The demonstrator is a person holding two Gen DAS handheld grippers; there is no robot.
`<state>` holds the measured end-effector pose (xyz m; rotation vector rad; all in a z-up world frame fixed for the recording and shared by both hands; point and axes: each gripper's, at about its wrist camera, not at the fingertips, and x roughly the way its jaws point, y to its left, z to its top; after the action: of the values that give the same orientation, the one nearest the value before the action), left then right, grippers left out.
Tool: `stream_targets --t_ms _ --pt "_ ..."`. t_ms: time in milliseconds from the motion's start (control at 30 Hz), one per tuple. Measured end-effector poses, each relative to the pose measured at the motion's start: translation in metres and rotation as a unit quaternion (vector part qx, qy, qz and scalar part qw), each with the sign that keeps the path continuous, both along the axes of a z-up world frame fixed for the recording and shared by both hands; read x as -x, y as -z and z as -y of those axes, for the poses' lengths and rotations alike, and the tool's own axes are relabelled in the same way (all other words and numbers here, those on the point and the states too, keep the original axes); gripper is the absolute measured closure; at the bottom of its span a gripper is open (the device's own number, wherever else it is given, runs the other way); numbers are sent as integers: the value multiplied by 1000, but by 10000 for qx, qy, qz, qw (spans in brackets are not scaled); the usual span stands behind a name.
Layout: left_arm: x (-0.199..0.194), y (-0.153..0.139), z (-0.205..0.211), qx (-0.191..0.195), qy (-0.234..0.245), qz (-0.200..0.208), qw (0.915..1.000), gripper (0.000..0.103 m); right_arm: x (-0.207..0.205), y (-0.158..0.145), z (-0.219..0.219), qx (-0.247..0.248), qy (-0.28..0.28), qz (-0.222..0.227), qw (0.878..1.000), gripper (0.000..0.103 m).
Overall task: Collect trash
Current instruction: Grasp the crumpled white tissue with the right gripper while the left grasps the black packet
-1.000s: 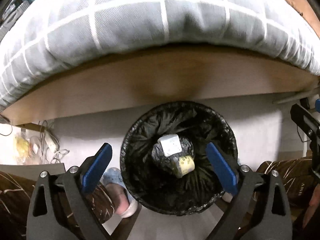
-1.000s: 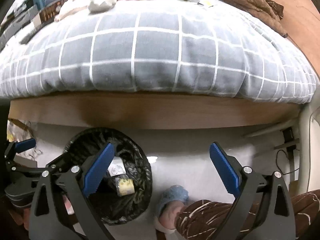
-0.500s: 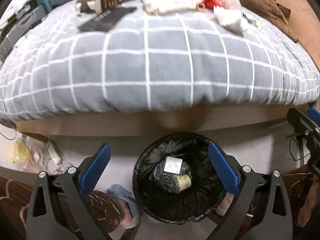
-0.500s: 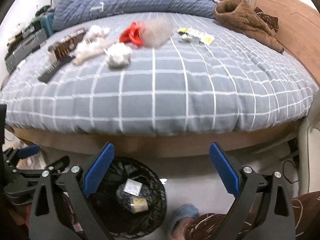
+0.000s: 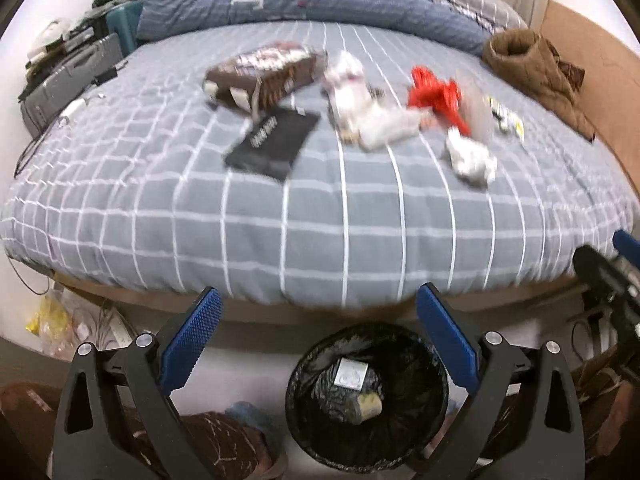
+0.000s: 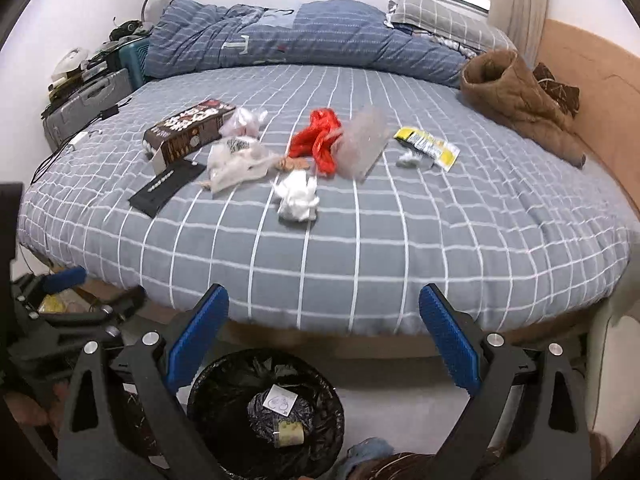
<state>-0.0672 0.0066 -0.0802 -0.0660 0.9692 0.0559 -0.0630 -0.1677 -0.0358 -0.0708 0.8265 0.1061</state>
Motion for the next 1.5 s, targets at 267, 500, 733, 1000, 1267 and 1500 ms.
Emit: stream_targets --t_ms 267,500,733,1000,1267,1500 --pt "-28 -29 -22 -21 -60 199 9998 7 -25 -17 4 -140 103 114 9998 11" --pt "-59 -27 -44 -49 -107 122 9999 7 -65 -26 -2 -14 84 250 9997 11" --pt "-96 -13 -58 27 -86 -79 9999 7 -109 -13 -14 -23 70 109 9999 11" --pt "-128 12 -62 33 -91 -171 9998 7 -140 26 -28 -17 -87 -209 9997 19" --pt "-141 23 -67 165 -87 -247 9995 8 -148 40 -38 37 -225 -329 9992 29" --pt "-146 37 -65 14 -132 -350 9993 18 -159 62 -33 -202 -159 -790 9965 51"
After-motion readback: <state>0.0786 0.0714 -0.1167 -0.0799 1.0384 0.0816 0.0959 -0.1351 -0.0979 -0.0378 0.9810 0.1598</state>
